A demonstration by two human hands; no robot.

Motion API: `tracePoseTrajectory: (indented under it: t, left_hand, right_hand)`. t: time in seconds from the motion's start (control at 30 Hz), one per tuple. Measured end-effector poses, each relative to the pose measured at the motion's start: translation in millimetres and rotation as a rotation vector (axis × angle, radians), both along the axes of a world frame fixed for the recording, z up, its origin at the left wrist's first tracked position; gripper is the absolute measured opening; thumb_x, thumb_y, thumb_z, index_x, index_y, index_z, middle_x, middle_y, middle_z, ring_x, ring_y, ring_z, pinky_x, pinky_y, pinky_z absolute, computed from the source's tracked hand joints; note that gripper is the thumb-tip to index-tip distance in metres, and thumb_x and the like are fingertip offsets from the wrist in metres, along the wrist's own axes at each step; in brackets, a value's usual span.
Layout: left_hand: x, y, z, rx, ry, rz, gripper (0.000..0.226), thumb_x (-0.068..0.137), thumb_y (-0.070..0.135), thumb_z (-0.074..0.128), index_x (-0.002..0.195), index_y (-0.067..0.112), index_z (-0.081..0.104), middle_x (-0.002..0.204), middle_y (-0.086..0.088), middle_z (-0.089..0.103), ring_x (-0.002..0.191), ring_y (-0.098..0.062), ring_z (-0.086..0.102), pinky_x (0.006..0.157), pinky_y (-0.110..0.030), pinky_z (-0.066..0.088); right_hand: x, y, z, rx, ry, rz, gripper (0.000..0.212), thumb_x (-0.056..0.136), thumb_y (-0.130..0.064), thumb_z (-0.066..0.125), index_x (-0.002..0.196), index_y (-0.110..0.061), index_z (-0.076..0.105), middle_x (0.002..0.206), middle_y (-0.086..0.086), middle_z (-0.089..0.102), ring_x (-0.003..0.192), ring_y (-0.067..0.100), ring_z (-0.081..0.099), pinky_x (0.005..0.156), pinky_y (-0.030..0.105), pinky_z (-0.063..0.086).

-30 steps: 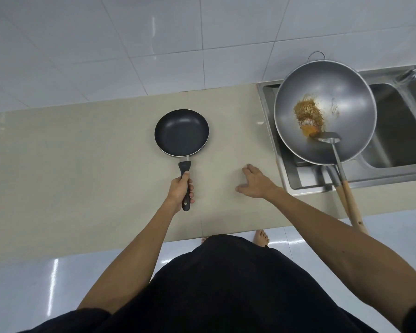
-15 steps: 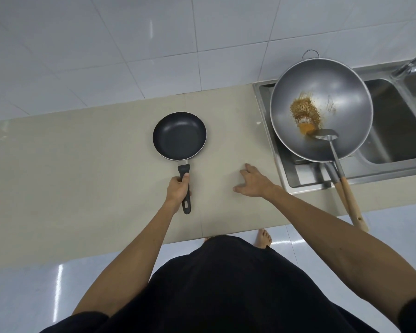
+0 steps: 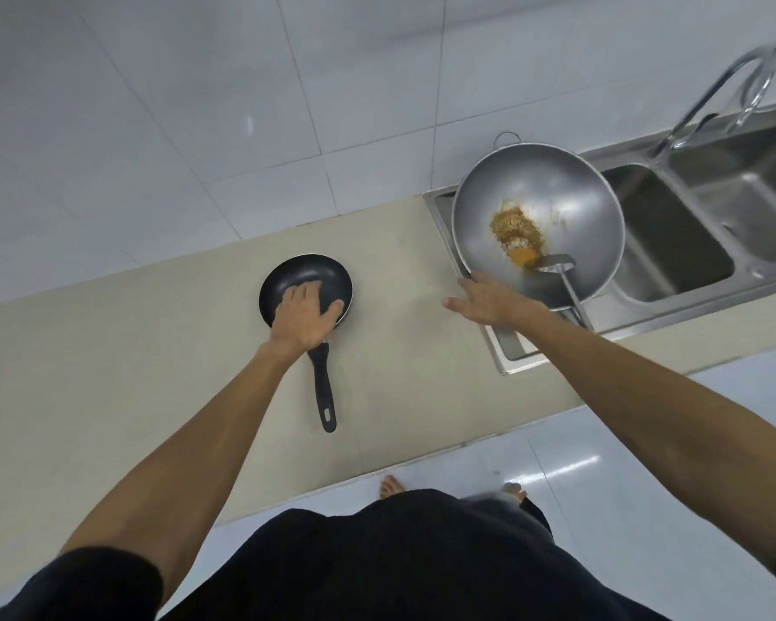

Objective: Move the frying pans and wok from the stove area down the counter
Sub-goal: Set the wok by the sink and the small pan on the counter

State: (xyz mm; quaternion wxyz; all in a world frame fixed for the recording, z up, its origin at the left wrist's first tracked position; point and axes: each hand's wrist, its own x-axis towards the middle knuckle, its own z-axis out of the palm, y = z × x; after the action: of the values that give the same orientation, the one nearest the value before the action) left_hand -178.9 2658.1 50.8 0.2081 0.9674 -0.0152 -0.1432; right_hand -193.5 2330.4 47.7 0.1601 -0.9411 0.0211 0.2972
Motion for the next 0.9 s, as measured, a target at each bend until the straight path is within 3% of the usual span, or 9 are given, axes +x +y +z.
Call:
tracePoseTrajectory:
  t: [0.23, 0.37, 0.6, 0.7, 0.8, 0.9]
  left_hand:
    - [23, -119, 43, 0.018, 0.03, -0.331, 0.062, 0.104, 0.04, 0.041, 0.156, 0.007, 0.032, 0.161, -0.017, 0.035, 0.15, -0.033, 0.024, 0.12, -0.045, 0.022]
    - [10, -214, 59, 0.062, 0.012, -0.495, 0.056, 0.105, 0.041, 0.037, 0.151, 0.009, 0.04, 0.155, -0.016, 0.043, 0.144, -0.034, 0.033, 0.116, -0.047, 0.029]
    - [-38, -399, 64, -0.024, -0.023, -0.659, 0.05, 0.106, 0.038, 0.039, 0.142, 0.004, 0.047, 0.149, -0.021, 0.048, 0.136, -0.035, 0.042, 0.112, -0.046, 0.031]
    - [-63, -472, 59, -0.047, 0.011, -0.693, 0.05, 0.104, 0.039, 0.04, 0.138, 0.003, 0.047, 0.143, -0.021, 0.051, 0.13, -0.035, 0.048, 0.106, -0.046, 0.035]
    - [-83, -542, 54, 0.005, 0.077, -0.724, 0.046, 0.104, 0.037, 0.039, 0.134, 0.003, 0.045, 0.144, -0.021, 0.049, 0.129, -0.037, 0.049, 0.104, -0.044, 0.036]
    - [-89, -615, 44, 0.025, 0.098, -0.788, 0.04, 0.104, 0.034, 0.04, 0.12, -0.001, 0.051, 0.133, -0.024, 0.054, 0.124, -0.04, 0.05, 0.105, -0.047, 0.037]
  right_hand:
    - [-26, -89, 37, 0.076, -0.144, -0.151, 0.073, 0.106, -0.058, 0.029, 0.16, -0.009, 0.031, 0.168, 0.017, 0.027, 0.155, 0.034, 0.021, 0.126, 0.048, 0.016]
    - [-66, -175, 54, 0.124, -0.207, -0.238, 0.063, 0.108, -0.054, 0.024, 0.154, -0.017, 0.046, 0.159, 0.019, 0.044, 0.149, 0.037, 0.033, 0.123, 0.049, 0.023]
    - [-163, -345, 51, 0.065, -0.185, -0.436, 0.066, 0.109, -0.05, 0.023, 0.144, -0.001, 0.049, 0.156, 0.024, 0.044, 0.146, 0.038, 0.036, 0.121, 0.052, 0.026]
    - [-200, -410, 43, 0.099, -0.169, -0.553, 0.066, 0.107, -0.053, 0.023, 0.133, 0.001, 0.053, 0.149, 0.025, 0.049, 0.141, 0.038, 0.039, 0.118, 0.055, 0.03]
    - [-225, -472, 37, 0.108, -0.151, -0.639, 0.042, 0.108, -0.048, 0.024, 0.104, -0.011, 0.043, 0.138, 0.026, 0.054, 0.133, 0.038, 0.043, 0.114, 0.056, 0.033]
    - [-246, -535, 40, 0.109, -0.169, -0.68, 0.044, 0.108, -0.047, 0.024, 0.109, -0.009, 0.047, 0.142, 0.026, 0.051, 0.137, 0.038, 0.04, 0.115, 0.055, 0.032]
